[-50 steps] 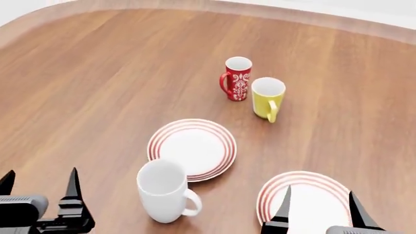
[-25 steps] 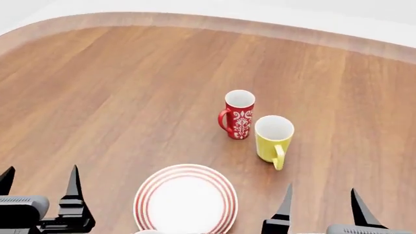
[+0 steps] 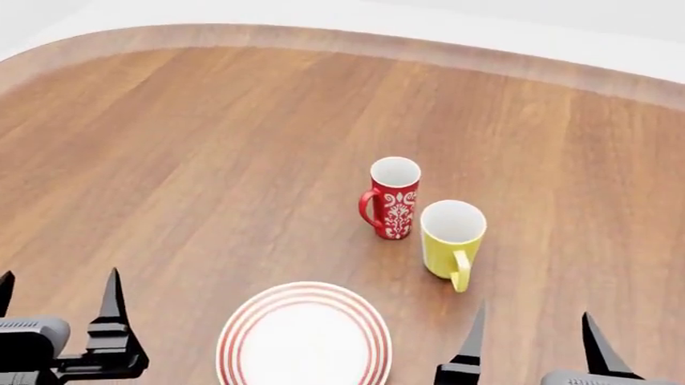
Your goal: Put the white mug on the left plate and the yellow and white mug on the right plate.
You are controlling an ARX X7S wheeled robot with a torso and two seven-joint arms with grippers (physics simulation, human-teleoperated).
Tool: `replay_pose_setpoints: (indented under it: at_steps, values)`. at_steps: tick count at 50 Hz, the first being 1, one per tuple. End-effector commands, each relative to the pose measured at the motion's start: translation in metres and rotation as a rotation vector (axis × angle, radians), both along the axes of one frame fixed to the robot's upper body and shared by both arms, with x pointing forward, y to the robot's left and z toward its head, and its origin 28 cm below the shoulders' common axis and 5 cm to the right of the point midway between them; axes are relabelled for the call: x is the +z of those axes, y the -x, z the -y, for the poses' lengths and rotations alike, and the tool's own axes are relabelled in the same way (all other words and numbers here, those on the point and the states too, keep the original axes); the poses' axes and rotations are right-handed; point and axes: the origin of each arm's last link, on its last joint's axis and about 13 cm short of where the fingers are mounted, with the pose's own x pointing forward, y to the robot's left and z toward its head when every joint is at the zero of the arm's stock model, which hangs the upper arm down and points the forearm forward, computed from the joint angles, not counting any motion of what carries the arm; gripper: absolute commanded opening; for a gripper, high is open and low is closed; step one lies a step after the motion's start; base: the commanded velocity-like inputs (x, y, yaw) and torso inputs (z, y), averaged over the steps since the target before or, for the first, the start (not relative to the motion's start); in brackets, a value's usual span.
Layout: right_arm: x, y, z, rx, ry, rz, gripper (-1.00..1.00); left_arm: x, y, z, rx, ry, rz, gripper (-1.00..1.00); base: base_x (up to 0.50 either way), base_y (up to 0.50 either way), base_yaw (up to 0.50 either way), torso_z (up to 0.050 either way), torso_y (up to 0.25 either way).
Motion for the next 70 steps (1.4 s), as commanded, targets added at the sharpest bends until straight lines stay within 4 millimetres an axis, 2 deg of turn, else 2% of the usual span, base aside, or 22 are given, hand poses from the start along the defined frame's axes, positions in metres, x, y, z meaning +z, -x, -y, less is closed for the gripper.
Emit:
replay_pose_setpoints:
  at_steps: [1,4,7,16,25,34,43,58,63,70]
  values:
    - [0.001,0.009,0.003,0.022,0.095,-0.076,1.0,0.008,0.003,-0.007,0.04,0.026,0.005,1.0,0.0,0.0,0.0,0.0,0.0]
    - [0.006,0.015,0.006,0.128,0.092,-0.123,1.0,0.015,0.009,-0.01,0.074,0.028,0.017,1.0,0.0,0.0,0.0,0.0,0.0]
    - [0.009,0.018,0.009,0.152,0.131,-0.171,1.0,0.018,0.012,-0.013,0.09,0.043,0.023,1.0,0.0,0.0,0.0,0.0,0.0]
    - [0.051,0.034,0.023,0.309,0.141,-0.229,1.0,0.025,0.018,-0.022,0.148,0.076,0.046,1.0,0.0,0.0,0.0,0.0,0.0]
    - [0.078,0.053,0.04,0.402,0.127,-0.277,1.0,0.025,0.018,-0.024,0.164,0.092,0.045,1.0,0.0,0.0,0.0,0.0,0.0]
    - [0.086,0.07,0.04,0.506,0.155,-0.298,1.0,0.026,0.015,-0.026,0.165,0.096,0.045,1.0,0.0,0.0,0.0,0.0,0.0]
    - [0.084,0.075,0.037,0.609,0.212,-0.338,1.0,0.028,0.013,-0.03,0.172,0.114,0.045,1.0,0.0,0.0,0.0,0.0,0.0]
    - [0.098,0.09,0.035,0.767,0.324,-0.374,1.0,0.029,0.014,-0.029,0.167,0.124,0.038,1.0,0.0,0.0,0.0,0.0,0.0]
    - [0.1,0.088,0.034,0.802,0.356,-0.386,1.0,0.03,0.013,-0.029,0.171,0.127,0.041,1.0,0.0,0.0,0.0,0.0,0.0]
    - [0.1,0.066,0.037,0.839,0.352,-0.43,1.0,0.031,0.014,-0.03,0.176,0.133,0.052,1.0,0.0,0.0,0.0,0.0,0.0]
